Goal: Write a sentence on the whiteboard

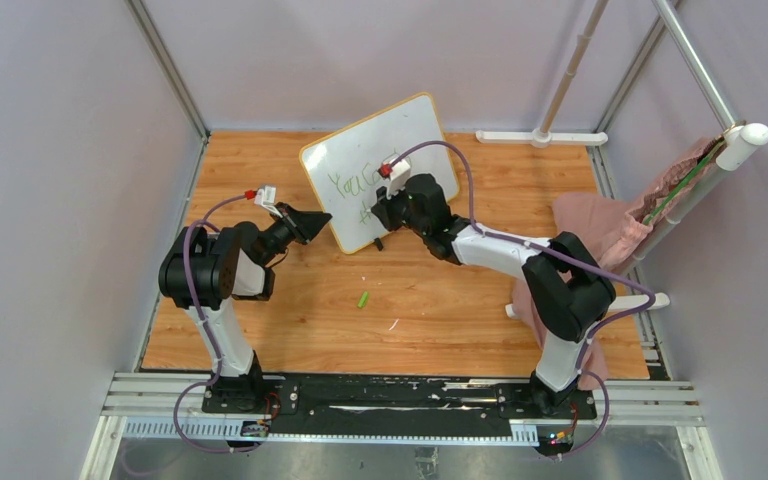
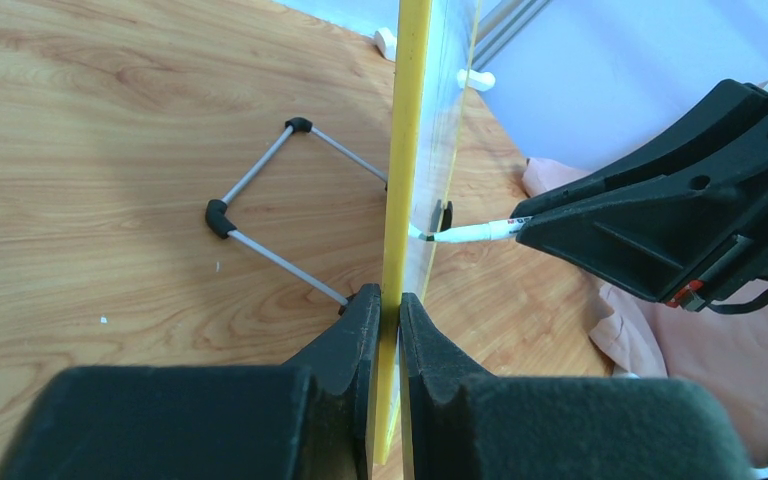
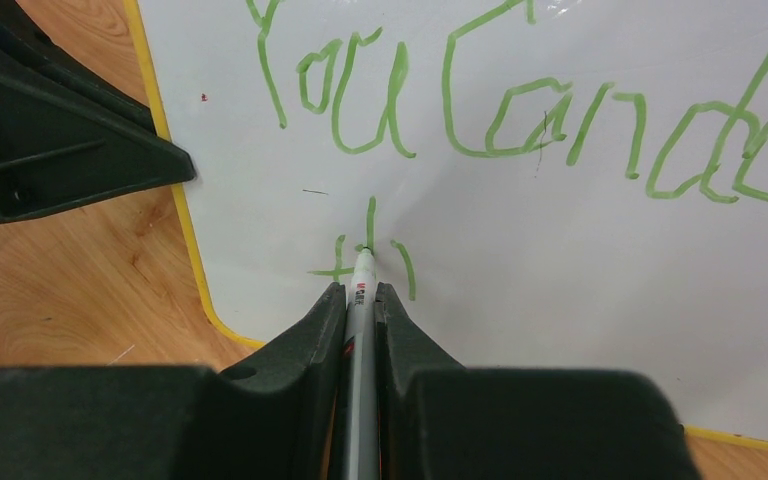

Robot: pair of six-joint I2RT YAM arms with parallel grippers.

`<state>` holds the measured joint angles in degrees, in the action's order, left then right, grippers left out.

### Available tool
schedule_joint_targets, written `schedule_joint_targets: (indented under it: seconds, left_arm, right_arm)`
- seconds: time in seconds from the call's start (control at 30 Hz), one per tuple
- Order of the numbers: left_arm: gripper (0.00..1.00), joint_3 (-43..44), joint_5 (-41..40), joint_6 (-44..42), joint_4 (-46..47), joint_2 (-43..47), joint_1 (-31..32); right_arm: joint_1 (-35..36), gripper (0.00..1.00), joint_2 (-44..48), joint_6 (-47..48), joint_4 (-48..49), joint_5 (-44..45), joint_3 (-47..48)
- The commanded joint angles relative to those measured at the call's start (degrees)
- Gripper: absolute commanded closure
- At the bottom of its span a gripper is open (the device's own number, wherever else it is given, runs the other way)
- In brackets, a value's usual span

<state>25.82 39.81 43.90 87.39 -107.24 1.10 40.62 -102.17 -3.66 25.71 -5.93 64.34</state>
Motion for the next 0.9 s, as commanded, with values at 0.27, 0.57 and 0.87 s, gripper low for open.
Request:
schedule_joint_targets:
  seconds: [0.27, 0.57, 0.87]
  left_arm:
    - [1.00, 0.4, -0.2, -0.8, 1.3, -1.4, 0.8]
    - [1.00, 0.4, -0.2, -0.9, 1.4, -1.5, 0.8]
    - [1.00, 0.4, -0.2, -0.8, 1.3, -1.5, 0.8]
  right_arm:
    - [-2.2, 1.00, 0.5, -0.6, 1.3, 2.7, 0.0]
    - [-2.6, 1.00, 0.8, -0.8, 1.4, 2.9, -0.1]
    - [-3.2, 1.00, 1.9, -0.8, 1.9, 2.7, -0.8]
